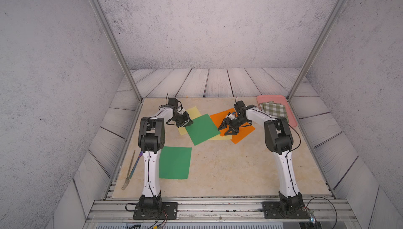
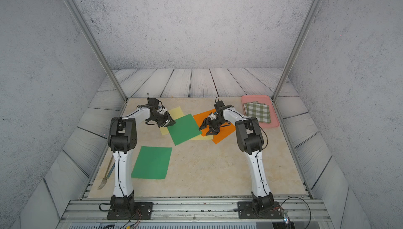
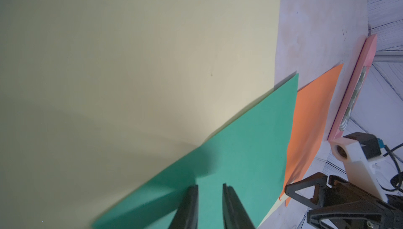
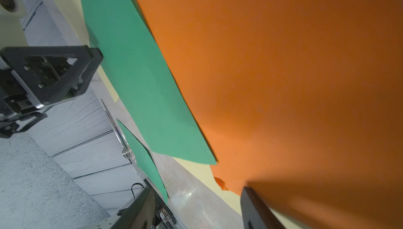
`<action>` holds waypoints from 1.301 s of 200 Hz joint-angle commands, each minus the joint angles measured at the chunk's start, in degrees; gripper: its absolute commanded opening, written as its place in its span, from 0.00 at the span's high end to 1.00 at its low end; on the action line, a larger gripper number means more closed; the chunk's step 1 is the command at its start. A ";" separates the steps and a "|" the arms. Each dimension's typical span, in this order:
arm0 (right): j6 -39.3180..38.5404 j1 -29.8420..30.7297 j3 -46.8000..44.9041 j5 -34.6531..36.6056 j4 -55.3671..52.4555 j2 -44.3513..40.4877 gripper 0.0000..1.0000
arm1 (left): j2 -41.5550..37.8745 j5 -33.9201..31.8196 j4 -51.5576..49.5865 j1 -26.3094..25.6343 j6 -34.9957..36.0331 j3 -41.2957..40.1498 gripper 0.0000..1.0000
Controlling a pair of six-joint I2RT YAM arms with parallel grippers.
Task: Sort the scattered colored papers by color
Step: Pick up the colored paper from the center of the board.
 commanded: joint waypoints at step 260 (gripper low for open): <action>27.99 4.37 -20.31 -6.85 35.21 -7.03 0.34 | 0.70 -0.07 0.27 -0.16 -3.57 -4.66 0.77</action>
